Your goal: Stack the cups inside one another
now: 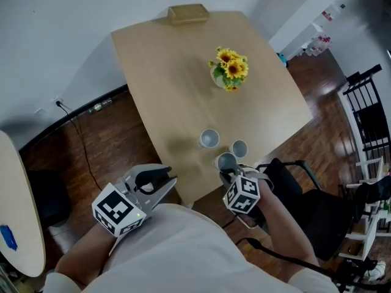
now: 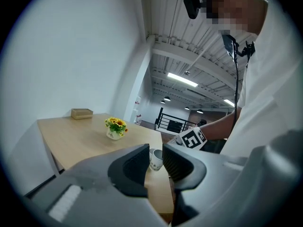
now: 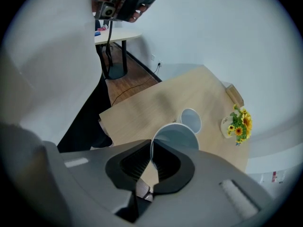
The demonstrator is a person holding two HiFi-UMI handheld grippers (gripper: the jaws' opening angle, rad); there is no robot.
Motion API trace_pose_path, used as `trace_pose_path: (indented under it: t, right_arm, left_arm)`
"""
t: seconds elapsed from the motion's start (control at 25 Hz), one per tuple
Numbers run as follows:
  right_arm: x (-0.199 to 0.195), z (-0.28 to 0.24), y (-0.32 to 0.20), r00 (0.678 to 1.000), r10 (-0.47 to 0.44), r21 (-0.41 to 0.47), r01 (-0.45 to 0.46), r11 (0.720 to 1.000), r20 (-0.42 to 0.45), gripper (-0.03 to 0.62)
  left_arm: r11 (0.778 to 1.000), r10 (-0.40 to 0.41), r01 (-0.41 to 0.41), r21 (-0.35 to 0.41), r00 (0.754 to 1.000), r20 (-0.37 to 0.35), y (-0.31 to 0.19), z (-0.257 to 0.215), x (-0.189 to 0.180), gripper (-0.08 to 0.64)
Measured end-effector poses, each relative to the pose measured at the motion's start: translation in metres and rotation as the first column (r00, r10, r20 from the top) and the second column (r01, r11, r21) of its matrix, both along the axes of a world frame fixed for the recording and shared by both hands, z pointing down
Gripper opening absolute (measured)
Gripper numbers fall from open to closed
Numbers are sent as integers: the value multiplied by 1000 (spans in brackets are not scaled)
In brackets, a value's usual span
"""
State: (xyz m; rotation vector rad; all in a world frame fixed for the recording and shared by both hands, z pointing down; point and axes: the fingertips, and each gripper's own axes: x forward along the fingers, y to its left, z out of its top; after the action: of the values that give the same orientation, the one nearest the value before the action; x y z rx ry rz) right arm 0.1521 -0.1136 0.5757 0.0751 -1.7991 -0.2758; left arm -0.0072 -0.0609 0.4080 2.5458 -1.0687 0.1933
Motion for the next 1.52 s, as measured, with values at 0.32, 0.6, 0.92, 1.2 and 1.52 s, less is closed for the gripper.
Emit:
trace_pose_path:
  t: [0.32,0.6,0.92,1.2,1.52]
  right_arm:
    - [-20,-49,-24,999,16,50,-18,999,29,21]
    - [-42,-52,-55,999,18,45,-19,999,33,21]
    - [-60,-21,-79,999,41,-46,-40,998,17,21]
    - [-69,12,-84,998,62,-111,-59,992,31,32]
    - [-73,10,-78,997,71,-110,-66,992,34,77]
  left_arm:
    - [998,55,-56,42,998,9,-1,-3,-10,95]
    - [999,17,-18,49,1000,4,-1,0,-35,94]
    - [998,-52,52,41,999,9,0,6,-64,92]
    - [995,-102,102,14,995,6,6,15,-81,89]
    - [992,-126,126,1,992,-13,9,17,-90,89]
